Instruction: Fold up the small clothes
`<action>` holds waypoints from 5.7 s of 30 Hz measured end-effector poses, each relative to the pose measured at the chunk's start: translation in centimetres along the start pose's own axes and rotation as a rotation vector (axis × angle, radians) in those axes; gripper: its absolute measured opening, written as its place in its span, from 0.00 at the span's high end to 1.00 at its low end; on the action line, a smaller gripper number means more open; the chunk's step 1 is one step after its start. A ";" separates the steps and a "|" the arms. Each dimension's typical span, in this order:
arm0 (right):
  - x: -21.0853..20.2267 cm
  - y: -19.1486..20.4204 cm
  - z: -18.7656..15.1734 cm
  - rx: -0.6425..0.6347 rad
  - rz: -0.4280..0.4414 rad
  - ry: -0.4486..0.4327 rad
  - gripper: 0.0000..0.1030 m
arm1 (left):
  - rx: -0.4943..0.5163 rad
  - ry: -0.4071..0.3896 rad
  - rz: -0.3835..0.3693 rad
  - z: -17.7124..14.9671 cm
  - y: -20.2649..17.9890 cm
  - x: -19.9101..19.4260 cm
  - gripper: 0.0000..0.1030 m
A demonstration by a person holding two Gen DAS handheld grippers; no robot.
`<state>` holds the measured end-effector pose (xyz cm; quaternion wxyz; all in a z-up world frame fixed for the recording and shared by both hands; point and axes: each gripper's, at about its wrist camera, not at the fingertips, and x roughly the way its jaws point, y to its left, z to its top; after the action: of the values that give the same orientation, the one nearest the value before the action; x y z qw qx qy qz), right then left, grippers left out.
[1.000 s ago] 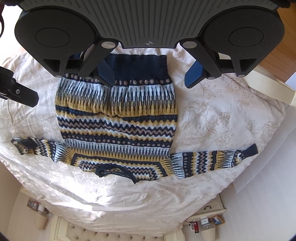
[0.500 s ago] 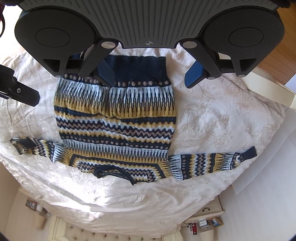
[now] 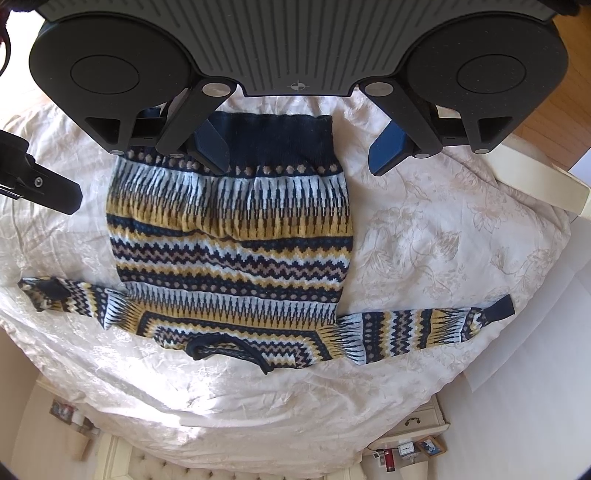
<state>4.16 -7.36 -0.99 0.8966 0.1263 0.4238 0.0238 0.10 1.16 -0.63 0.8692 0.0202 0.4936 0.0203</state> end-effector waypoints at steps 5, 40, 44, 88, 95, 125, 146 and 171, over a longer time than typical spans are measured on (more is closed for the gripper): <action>0.4 -0.1 0.2 0.001 0.006 0.011 0.01 | -0.002 0.010 0.005 0.3 -0.1 0.3 0.20; 10.1 -9.1 11.8 0.103 -0.277 -0.088 0.01 | 0.064 0.025 -0.080 14.5 -1.2 11.6 0.47; 11.4 -10.6 12.8 0.100 -0.393 -0.084 0.05 | 0.094 0.014 -0.144 16.1 -1.3 13.3 0.53; 21.8 -35.8 17.2 0.475 -0.189 0.073 0.46 | -0.058 0.102 0.027 18.0 -11.2 15.1 0.55; 22.4 -36.2 16.8 0.518 -0.121 0.062 0.88 | -0.065 0.097 0.032 17.8 -10.9 14.7 0.55; 28.0 -0.8 17.8 0.379 0.467 0.123 0.88 | -0.125 0.044 0.021 19.0 9.7 17.0 0.55; 25.6 0.7 12.8 -0.004 0.225 0.251 0.38 | -0.102 0.134 -0.154 17.5 7.4 23.1 0.55; 25.0 -6.0 13.6 0.062 0.193 0.260 0.37 | -0.066 -0.078 0.003 18.9 6.0 26.0 0.55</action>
<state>30.24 -12.22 -13.05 0.8232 0.1900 0.5229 0.1131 29.57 8.33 -12.91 0.8880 -0.0071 0.4583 0.0372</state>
